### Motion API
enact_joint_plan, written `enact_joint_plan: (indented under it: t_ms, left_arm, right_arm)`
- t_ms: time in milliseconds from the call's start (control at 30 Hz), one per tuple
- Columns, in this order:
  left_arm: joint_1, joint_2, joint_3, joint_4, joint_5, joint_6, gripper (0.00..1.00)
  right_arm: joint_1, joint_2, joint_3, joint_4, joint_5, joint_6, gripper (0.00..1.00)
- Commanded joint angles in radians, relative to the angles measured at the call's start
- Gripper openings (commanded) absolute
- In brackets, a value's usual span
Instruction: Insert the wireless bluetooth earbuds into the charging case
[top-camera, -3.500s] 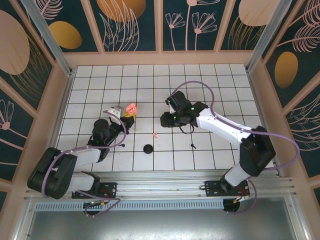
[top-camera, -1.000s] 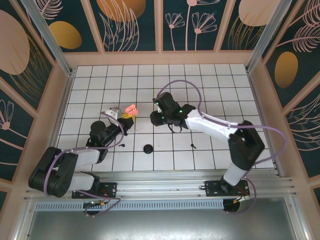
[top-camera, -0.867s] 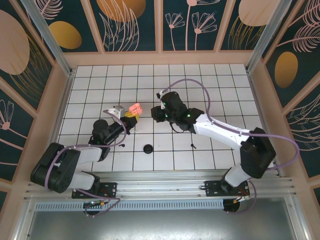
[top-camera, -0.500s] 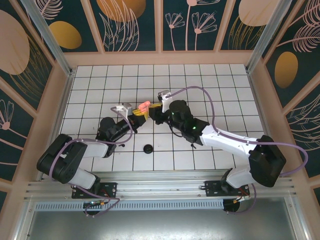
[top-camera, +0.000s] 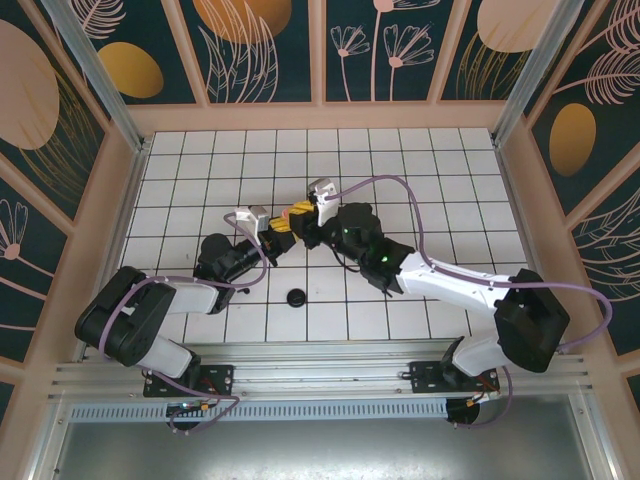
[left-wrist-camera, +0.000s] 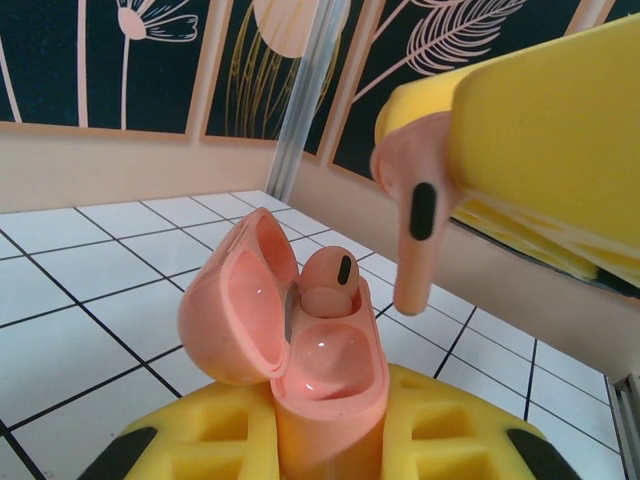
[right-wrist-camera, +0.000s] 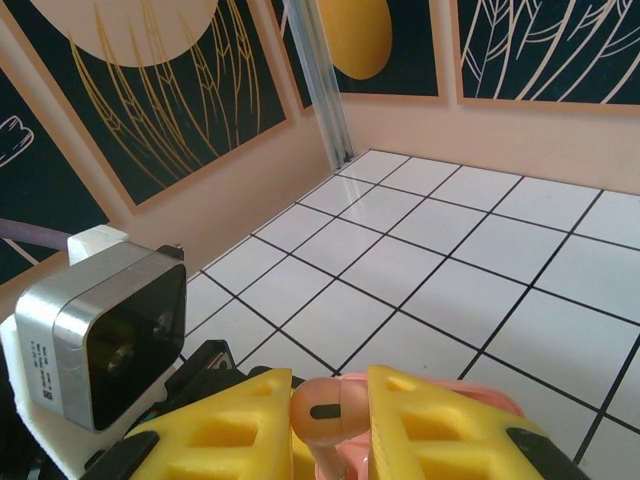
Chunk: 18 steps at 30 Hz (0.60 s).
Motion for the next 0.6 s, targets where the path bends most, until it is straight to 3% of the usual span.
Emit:
enact_joint_plan:
  t_ms: [0,567]
  left_arm:
    - [-0.008,-0.028,0.016,0.044,0.027,0.020,0.08]
    - [-0.008,-0.067,0.005,0.040,0.034,0.040,0.09]
  right_arm:
    - [0.005,0.016,0.008,0.060,-0.006,-0.027,0.21]
    - [0.003,0.022,0.008,0.011,0.071,-0.019,0.21]
